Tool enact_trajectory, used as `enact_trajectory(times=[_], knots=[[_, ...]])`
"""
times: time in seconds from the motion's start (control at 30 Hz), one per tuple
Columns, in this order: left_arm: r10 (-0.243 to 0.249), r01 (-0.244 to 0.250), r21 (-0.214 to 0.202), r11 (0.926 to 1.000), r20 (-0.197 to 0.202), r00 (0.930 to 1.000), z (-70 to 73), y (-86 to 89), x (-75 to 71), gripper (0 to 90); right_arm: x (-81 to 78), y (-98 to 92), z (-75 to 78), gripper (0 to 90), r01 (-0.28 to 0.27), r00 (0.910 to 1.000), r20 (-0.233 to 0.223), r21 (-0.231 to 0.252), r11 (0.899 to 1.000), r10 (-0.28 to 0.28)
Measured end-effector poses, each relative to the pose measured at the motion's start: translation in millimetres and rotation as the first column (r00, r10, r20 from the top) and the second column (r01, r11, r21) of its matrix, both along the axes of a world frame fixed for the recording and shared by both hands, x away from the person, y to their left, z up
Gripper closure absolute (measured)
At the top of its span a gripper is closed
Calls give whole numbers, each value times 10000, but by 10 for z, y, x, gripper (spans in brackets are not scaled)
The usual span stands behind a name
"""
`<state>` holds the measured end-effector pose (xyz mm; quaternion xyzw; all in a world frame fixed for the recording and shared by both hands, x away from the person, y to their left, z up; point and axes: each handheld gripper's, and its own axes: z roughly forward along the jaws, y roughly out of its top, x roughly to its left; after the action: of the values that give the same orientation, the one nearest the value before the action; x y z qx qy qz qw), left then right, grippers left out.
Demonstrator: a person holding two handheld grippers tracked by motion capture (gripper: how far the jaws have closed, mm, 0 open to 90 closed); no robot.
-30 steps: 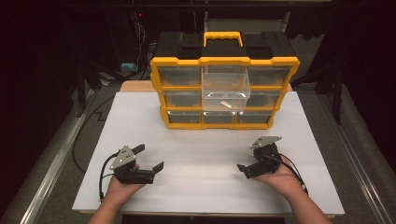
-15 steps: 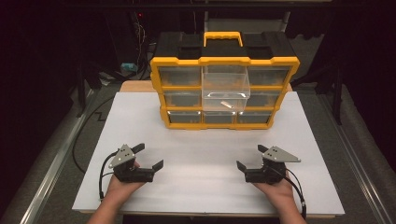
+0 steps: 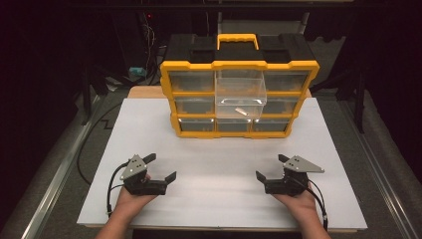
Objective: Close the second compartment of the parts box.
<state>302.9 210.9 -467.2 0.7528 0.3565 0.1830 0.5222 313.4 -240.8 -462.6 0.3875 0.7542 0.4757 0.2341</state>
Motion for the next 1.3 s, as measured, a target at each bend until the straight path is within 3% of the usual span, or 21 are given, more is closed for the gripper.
enact_trajectory(times=[0.47,0.63,0.73,0.77,0.9,1.3], knots=[[75,-74,-37,10000,42,10000,4,26,-14,0,-32,29,21,35,-103,9999,113,-336,9994,107],[93,-92,-91,9999,117,9999,8,31,-30,0,-59,29,31,164,-186,9994,289,-369,9991,197],[109,-108,-105,9999,120,9999,7,37,-24,0,-57,28,29,188,-222,9993,290,-471,9986,236],[117,-116,-107,9999,118,9999,5,39,-20,0,-53,15,30,246,-199,9994,268,-424,9989,211],[104,-103,-104,9999,130,9999,2,45,-17,0,-50,5,21,314,-175,9996,214,-386,9991,183],[59,-58,-96,9999,106,9999,-2,41,-15,0,-50,-27,-6,648,-91,9998,197,-282,9996,97]])
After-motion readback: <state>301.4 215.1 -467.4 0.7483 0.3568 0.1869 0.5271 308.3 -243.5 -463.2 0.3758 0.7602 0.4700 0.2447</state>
